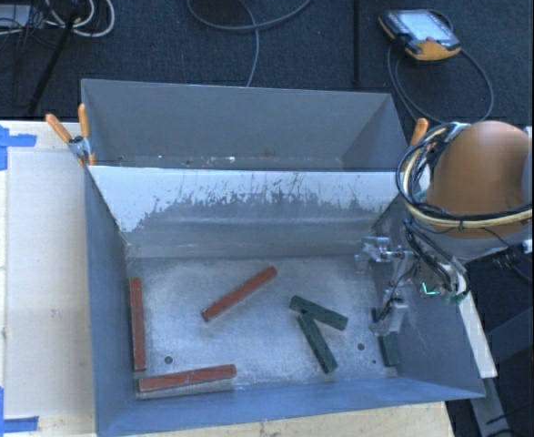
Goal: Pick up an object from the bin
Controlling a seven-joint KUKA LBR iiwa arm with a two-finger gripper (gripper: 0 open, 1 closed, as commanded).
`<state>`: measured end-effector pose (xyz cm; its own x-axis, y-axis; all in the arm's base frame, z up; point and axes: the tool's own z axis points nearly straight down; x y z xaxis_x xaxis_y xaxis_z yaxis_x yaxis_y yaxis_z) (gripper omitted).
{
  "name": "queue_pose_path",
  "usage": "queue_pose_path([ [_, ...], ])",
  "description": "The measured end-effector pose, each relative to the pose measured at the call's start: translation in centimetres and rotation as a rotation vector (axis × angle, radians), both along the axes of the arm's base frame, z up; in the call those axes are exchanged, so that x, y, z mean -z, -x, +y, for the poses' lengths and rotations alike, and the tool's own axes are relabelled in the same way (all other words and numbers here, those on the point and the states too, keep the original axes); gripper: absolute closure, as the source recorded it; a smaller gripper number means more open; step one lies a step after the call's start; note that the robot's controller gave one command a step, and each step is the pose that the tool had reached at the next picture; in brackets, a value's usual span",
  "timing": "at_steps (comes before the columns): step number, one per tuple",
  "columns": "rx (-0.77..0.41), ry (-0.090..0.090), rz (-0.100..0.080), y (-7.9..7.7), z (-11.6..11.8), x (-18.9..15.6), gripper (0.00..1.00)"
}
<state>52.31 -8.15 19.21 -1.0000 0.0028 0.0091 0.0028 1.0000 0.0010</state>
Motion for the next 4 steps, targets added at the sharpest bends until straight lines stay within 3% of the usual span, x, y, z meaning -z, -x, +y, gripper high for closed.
queue_pose_path([
  [1, -0.002, 0.001, -0.008, -0.2, 0.0, -0.4, 0.00],
  [2, 0.034, 0.001, -0.015, 0.1, -0.8, 4.3, 0.00],
  [3, 0.188, 0.002, -0.007, -1.1, 1.2, 7.6, 0.00],
  [4, 0.101, 0.002, -0.008, -2.7, -1.3, 12.1, 1.00],
])
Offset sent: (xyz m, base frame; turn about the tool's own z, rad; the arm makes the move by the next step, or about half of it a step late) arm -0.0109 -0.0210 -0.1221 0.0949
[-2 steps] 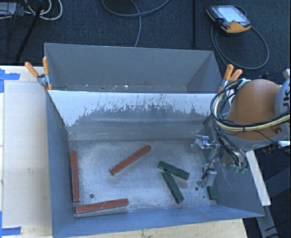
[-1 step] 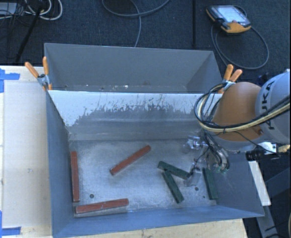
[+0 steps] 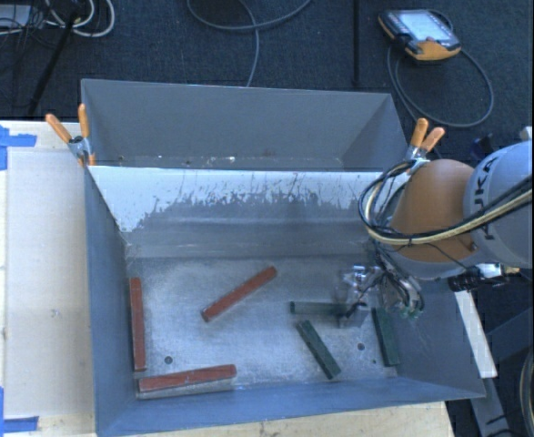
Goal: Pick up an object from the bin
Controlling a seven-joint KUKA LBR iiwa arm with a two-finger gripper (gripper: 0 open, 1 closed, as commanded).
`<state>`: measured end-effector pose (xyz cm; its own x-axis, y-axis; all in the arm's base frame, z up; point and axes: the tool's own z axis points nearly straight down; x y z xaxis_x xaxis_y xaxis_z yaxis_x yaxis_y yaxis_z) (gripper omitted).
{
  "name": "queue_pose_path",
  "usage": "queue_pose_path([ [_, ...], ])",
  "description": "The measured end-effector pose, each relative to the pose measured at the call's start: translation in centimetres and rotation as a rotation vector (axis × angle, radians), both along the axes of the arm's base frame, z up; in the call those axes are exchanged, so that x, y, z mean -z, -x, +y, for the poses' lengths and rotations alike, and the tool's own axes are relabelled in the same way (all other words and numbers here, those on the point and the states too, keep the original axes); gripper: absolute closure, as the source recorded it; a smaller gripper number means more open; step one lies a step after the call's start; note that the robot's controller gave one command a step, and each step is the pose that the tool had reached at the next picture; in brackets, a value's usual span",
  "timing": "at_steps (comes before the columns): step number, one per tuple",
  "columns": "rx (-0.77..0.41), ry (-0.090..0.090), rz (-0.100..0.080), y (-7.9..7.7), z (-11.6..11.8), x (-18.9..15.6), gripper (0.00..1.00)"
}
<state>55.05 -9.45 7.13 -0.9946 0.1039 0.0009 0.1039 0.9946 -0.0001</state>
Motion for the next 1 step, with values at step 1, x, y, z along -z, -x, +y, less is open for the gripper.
queue_pose_path([
  [1, -0.001, 0.000, 0.000, 0.00, 0.03, 0.00, 1.00],
])
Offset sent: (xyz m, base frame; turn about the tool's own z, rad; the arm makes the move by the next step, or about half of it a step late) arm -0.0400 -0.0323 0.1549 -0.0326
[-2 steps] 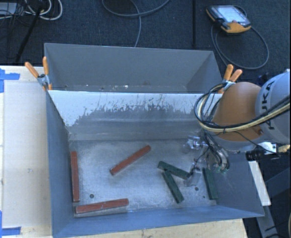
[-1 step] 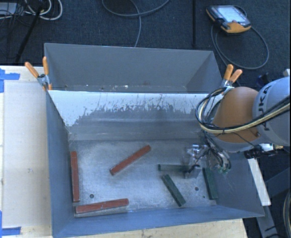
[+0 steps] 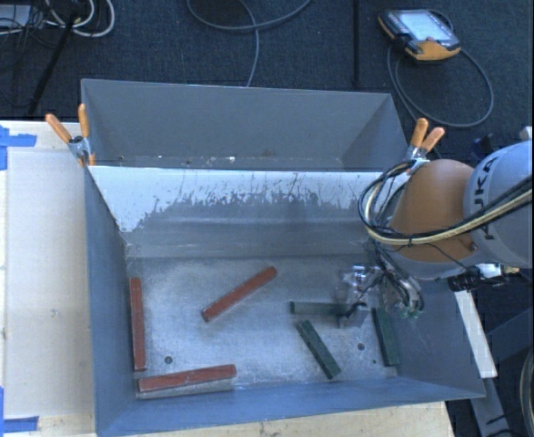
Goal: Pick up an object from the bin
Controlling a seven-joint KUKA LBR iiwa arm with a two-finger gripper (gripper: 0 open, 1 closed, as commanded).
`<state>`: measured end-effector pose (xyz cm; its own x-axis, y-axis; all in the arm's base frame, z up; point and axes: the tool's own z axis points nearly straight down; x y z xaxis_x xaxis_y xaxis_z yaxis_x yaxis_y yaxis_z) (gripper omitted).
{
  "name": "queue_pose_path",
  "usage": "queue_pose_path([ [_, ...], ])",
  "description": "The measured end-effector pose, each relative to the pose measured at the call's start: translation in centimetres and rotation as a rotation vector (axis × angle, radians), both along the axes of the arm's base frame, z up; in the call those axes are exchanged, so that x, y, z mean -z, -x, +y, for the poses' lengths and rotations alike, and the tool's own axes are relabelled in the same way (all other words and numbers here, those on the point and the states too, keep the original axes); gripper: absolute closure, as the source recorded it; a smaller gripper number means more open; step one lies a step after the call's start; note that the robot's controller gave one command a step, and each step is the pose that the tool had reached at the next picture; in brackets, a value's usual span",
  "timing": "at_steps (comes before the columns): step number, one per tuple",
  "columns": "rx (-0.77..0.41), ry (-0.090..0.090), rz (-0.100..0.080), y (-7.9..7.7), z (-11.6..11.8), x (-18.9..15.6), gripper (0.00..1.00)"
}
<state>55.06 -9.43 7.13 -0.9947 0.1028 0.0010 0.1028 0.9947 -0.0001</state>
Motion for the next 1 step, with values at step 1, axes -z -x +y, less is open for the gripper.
queue_pose_path([
  [1, -0.030, 0.000, -0.002, 3.94, -3.26, -15.47, 1.00],
])
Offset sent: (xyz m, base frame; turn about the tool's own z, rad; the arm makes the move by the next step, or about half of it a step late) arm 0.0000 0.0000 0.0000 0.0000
